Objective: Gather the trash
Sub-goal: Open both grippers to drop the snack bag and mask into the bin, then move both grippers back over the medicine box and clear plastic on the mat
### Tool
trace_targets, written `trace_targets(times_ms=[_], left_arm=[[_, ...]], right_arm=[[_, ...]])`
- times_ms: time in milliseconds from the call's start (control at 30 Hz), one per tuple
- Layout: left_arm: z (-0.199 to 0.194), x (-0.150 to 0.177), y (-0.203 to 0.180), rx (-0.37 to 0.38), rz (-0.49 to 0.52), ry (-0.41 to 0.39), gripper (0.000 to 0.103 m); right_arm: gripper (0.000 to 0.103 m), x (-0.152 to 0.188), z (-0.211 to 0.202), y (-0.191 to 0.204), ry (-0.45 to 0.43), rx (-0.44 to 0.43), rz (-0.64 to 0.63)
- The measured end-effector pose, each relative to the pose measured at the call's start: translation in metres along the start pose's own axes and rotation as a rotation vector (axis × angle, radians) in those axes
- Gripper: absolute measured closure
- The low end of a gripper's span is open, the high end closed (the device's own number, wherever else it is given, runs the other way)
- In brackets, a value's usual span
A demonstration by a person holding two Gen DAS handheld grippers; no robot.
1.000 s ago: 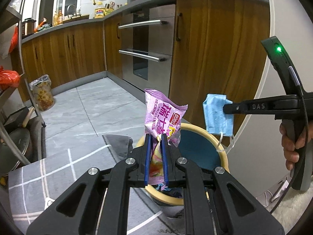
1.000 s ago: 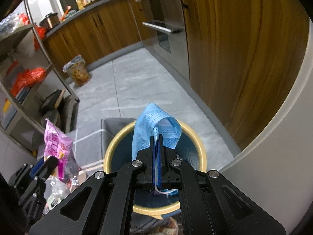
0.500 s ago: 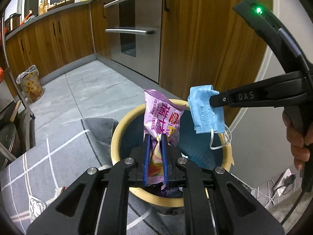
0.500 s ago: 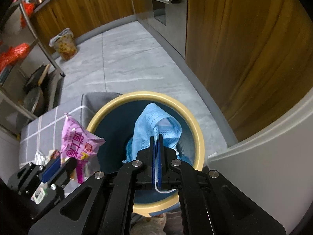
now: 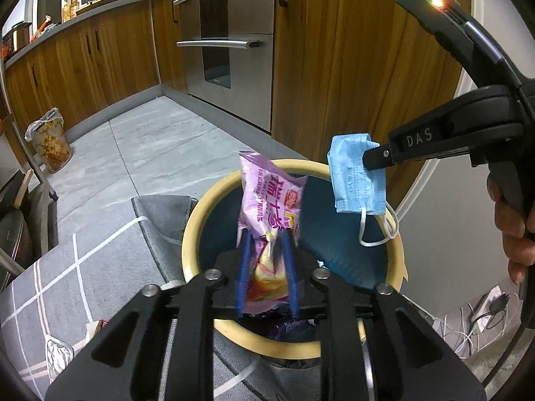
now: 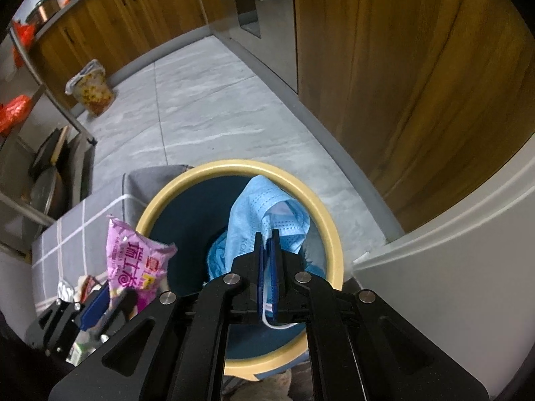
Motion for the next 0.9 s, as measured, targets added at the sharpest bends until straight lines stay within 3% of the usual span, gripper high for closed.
trace_targets(times_ms=[133, 200, 467, 567, 700, 900], left_arm=[[0.0, 0.001, 0.0, -0.004, -0.002, 0.001, 0.075], [0.0, 0.001, 0.001, -0.008, -0.001, -0.004, 0.069], [-0.006, 0.002, 0.007, -0.027, -0.008, -0.013, 0.056], [-0.012, 0.003, 0.012, -0.043, -0.009, -0.022, 0.046], [-0.026, 0.004, 0.021, -0.081, -0.022, -0.054, 0.021], [-0.052, 0.001, 0.032, -0.12, -0.029, -0.12, 0.007]], right_arm=[[0.093, -0.001, -0.001, -0.003, -0.01, -0.012, 0.014], [0.078, -0.001, -0.002, -0.005, -0.019, -0.008, 0.014], [0.06, -0.001, -0.007, -0.006, -0.037, -0.011, 0.014], [0.049, -0.001, -0.011, -0.002, -0.05, -0.021, 0.011], [0.022, 0.0, -0.019, 0.004, -0.074, -0.045, -0.001], [0.01, -0.003, -0.045, 0.014, -0.195, -0.055, -0.026]])
Point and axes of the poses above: each gripper's, at about its wrist camera, not at the fingertips, and z roughly the way its jaws point, y to its left, x to its underside, the point moved 5 cm from there along z, roughly the way its jaws point, and after that the axes turned 1 degree about -x, right-handed, at the moved point
